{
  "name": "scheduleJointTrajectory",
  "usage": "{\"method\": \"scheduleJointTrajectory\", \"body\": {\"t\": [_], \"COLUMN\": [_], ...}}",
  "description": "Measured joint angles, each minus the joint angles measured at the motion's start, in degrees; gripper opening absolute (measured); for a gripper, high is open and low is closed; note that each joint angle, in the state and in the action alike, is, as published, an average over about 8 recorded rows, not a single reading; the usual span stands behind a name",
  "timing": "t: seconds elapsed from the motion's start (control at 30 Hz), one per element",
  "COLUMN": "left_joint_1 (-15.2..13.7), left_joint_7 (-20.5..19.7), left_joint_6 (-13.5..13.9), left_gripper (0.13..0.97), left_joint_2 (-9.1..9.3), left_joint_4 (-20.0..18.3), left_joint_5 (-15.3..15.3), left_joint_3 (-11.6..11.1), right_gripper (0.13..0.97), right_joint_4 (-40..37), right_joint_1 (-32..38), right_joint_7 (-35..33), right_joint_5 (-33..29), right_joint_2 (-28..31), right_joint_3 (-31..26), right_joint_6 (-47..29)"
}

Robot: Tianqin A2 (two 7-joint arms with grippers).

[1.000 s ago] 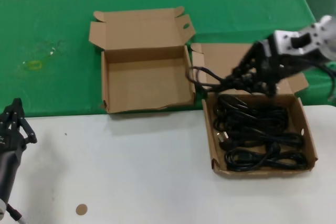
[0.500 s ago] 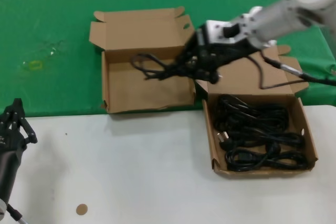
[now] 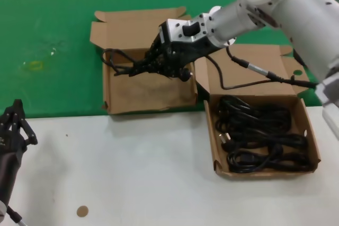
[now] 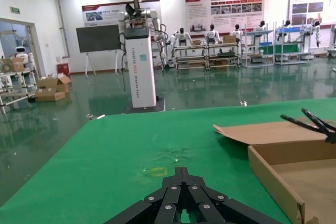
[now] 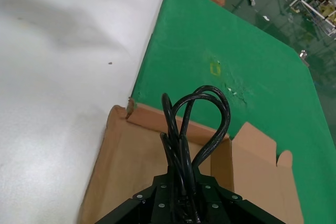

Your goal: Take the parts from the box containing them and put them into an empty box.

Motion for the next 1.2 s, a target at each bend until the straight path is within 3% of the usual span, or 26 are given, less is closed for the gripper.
{"method": "scheduleJointTrajectory", "body": {"t": [0.3, 0.67, 0.93, 1.07, 1.2], "left_joint_1": [0.0, 0.0, 0.0, 0.0, 0.0], "left_joint_7": [0.0, 0.0, 0.0, 0.0, 0.0], "left_joint_6": [0.0, 0.0, 0.0, 0.0, 0.0], "left_gripper": [0.144, 0.144, 0.144, 0.144, 0.144], "left_joint_2": [0.0, 0.0, 0.0, 0.0, 0.0], "left_joint_4": [0.0, 0.0, 0.0, 0.0, 0.0], "left_joint_5": [0.0, 0.0, 0.0, 0.0, 0.0], "left_joint_3": [0.0, 0.0, 0.0, 0.0, 0.0], "right_gripper": [0.206, 0.225, 0.316, 0.316, 0.397], "right_joint_4": [-9.2, -12.0, -11.6, -10.5, -9.4], "right_joint_1": [2.7, 3.5, 3.2, 2.8, 2.5], "right_joint_7": [-4.9, -6.1, -6.3, -5.9, -5.4], "right_joint_5": [0.8, 0.8, 0.8, 0.8, 0.7], "right_joint_2": [-3.0, -3.6, -3.5, -3.1, -2.7], "right_joint_3": [1.2, 1.8, 2.2, 2.2, 2.2], "right_joint_6": [2.5, 3.7, 4.1, 4.0, 3.8]}}
